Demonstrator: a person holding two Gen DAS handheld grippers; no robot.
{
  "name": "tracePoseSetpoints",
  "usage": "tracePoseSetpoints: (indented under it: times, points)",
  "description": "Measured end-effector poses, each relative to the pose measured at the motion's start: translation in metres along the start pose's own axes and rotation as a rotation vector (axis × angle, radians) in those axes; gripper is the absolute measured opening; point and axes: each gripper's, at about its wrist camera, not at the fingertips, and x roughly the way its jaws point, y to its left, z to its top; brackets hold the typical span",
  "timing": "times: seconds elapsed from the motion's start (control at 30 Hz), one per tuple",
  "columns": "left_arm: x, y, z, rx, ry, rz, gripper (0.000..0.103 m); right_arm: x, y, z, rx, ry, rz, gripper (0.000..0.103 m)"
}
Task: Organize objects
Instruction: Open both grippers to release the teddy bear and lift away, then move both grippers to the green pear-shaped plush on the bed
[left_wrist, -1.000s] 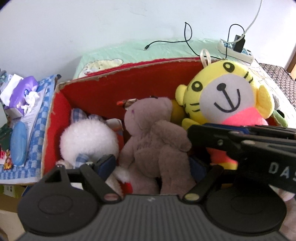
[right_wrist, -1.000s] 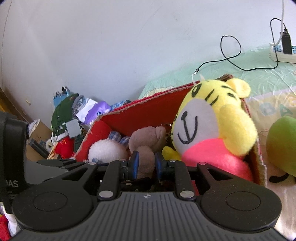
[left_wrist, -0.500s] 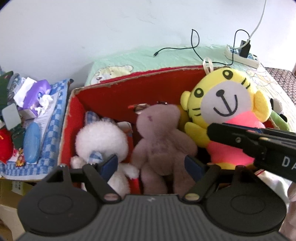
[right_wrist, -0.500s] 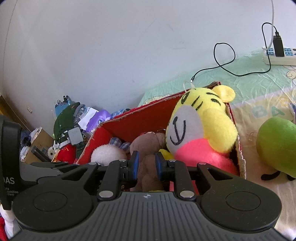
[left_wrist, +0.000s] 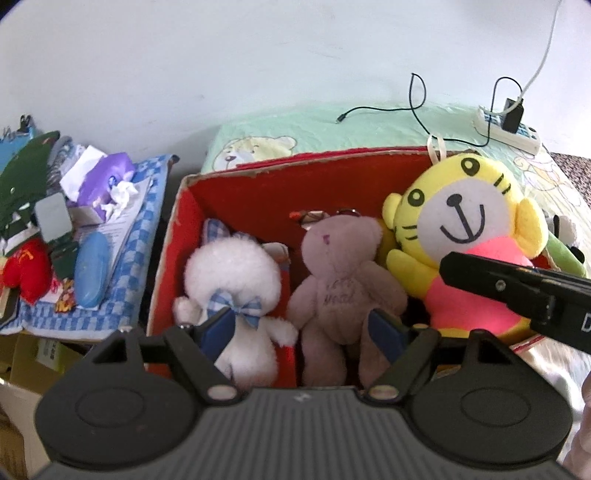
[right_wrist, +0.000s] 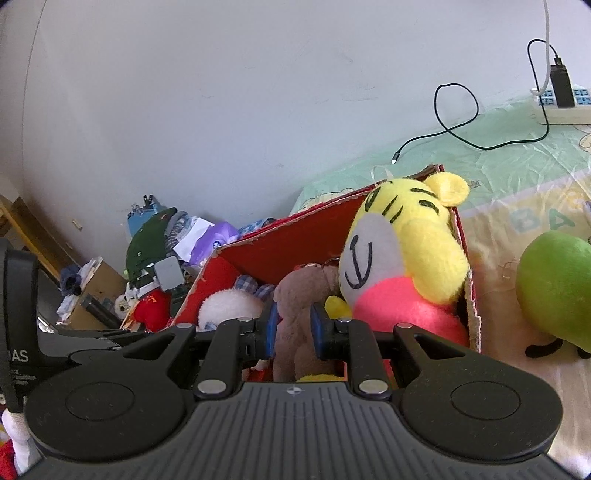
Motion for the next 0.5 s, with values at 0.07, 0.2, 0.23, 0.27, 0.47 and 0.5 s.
tracePoseSetpoints:
  times: [0.07,0.2,0.23,0.27,0.47,0.5]
  points:
    - [-0.003,0.0,-0.001,-0.018,0.003,0.01,0.081,-0.003,0.0,0.001,-0.007,0.007,0.015,0.024]
    - [-0.014,-0.003,-0.001,-0.056,-0.004,0.027,0.081,-0.011,0.0,0.004,-0.019,0.021,0.051,0.024]
    - [-0.018,-0.005,-0.002,-0.066,-0.01,0.029,0.081,-0.013,-0.001,0.005,-0.022,0.025,0.063,0.024]
    - [-0.022,-0.006,-0.002,-0.074,-0.016,0.032,0.081,-0.016,-0.001,0.006,-0.027,0.029,0.074,0.024]
    - [-0.047,-0.018,-0.003,-0.115,-0.051,0.057,0.081,-0.029,-0.005,0.011,-0.046,0.049,0.143,0.024]
    - [-0.051,-0.019,-0.004,-0.121,-0.057,0.059,0.081,-0.032,-0.006,0.012,-0.047,0.053,0.158,0.024]
